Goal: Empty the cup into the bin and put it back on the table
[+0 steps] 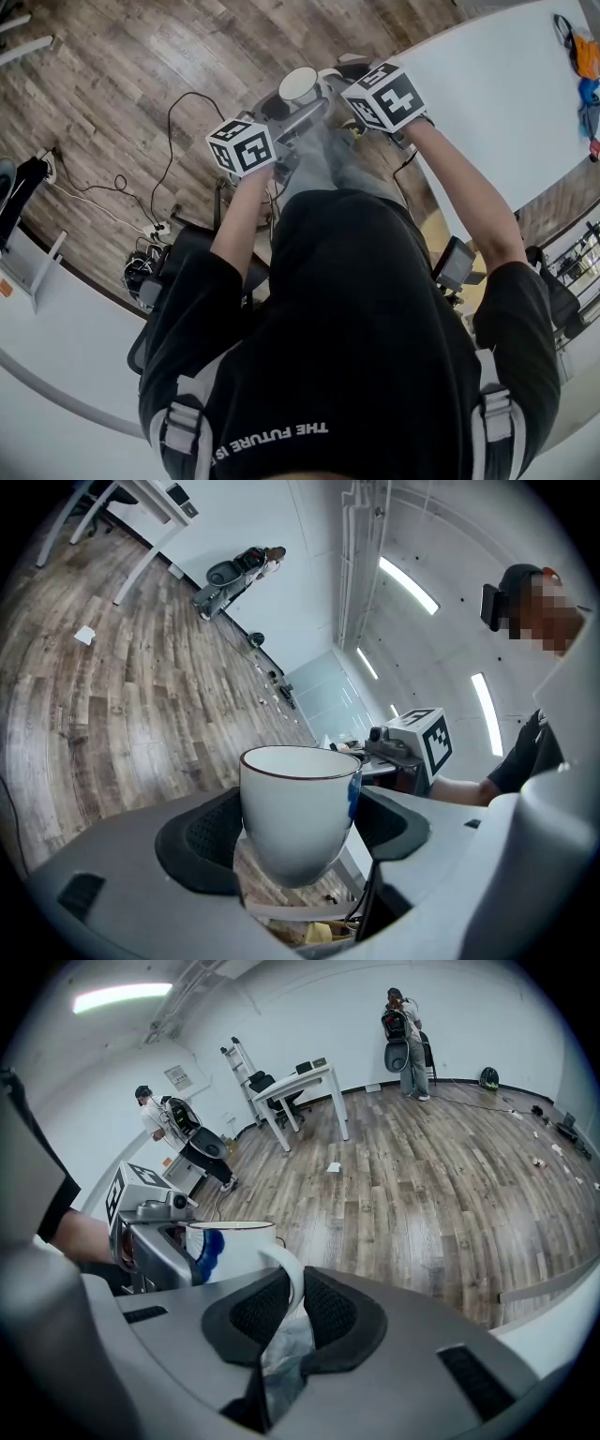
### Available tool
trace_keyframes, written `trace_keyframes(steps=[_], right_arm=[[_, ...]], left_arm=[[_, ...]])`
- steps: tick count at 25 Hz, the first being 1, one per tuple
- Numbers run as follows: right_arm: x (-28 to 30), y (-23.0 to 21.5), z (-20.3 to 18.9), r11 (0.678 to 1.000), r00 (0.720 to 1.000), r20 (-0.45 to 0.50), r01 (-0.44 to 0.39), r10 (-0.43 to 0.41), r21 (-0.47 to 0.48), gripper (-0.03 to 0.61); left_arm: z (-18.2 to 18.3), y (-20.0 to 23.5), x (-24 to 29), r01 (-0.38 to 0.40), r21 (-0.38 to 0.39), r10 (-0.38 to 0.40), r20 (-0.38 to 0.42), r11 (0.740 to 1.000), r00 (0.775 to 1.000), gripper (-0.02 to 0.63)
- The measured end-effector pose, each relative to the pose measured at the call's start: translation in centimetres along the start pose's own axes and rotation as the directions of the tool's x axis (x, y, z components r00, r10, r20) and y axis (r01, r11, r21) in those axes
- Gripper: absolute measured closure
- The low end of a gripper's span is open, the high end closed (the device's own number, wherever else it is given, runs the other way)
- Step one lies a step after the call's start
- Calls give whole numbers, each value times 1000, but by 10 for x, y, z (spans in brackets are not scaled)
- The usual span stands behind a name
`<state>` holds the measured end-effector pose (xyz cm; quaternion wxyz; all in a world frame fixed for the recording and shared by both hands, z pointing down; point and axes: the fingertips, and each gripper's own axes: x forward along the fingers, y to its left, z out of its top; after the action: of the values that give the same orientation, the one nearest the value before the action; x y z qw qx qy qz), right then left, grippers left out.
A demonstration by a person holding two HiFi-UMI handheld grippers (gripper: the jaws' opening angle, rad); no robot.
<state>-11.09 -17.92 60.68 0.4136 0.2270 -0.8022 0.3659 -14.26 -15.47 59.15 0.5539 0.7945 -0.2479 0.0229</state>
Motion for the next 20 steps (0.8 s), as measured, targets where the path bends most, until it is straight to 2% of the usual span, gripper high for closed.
trace_keyframes(steps=[4, 6, 8, 9, 10, 11, 12, 14, 15, 17, 20], right_arm=[[0, -2, 2, 1000, 1000, 11, 7, -6, -10, 525], [-5, -2, 4, 999, 999, 36, 22, -21, -30, 525], [-16, -3, 15, 994, 991, 121, 62, -52, -86, 525], [-26, -2, 27, 986, 977, 200, 101, -73, -130, 525], [-40, 1, 43, 972, 950, 299, 152, -95, -177, 525], [-58, 6, 58, 955, 908, 404, 209, -109, -212, 525], [-77, 13, 72, 937, 857, 503, 262, -115, -231, 525], [-109, 25, 91, 915, 751, 650, 335, -115, -224, 525], [-121, 28, 96, 909, 706, 698, 359, -117, -211, 525], [-140, 27, 98, 898, 644, 753, 400, -133, -183, 525], [-175, 17, 83, 877, 576, 791, 467, -207, -111, 525]], left_arm=[[1, 0, 2, -2, 12, 2, 1, 1000, 1000, 249], [3, -5, 2, -11, 54, 11, 2, 998, 1000, 249], [11, -14, 3, -33, 156, 30, 23, 987, 999, 249], [20, -21, 2, -52, 240, 41, 49, 969, 998, 249], [32, -33, -1, -76, 342, 50, 85, 937, 995, 249], [46, -48, -6, -103, 450, 50, 129, 887, 990, 249], [58, -65, -12, -128, 548, 38, 173, 827, 984, 249], [79, -96, -22, -162, 685, -11, 240, 710, 971, 249], [85, -108, -24, -169, 727, -36, 257, 666, 966, 249], [92, -126, -21, -165, 781, -70, 257, 602, 964, 249], [87, -155, -2, -94, 842, -122, 186, 532, 975, 249]])
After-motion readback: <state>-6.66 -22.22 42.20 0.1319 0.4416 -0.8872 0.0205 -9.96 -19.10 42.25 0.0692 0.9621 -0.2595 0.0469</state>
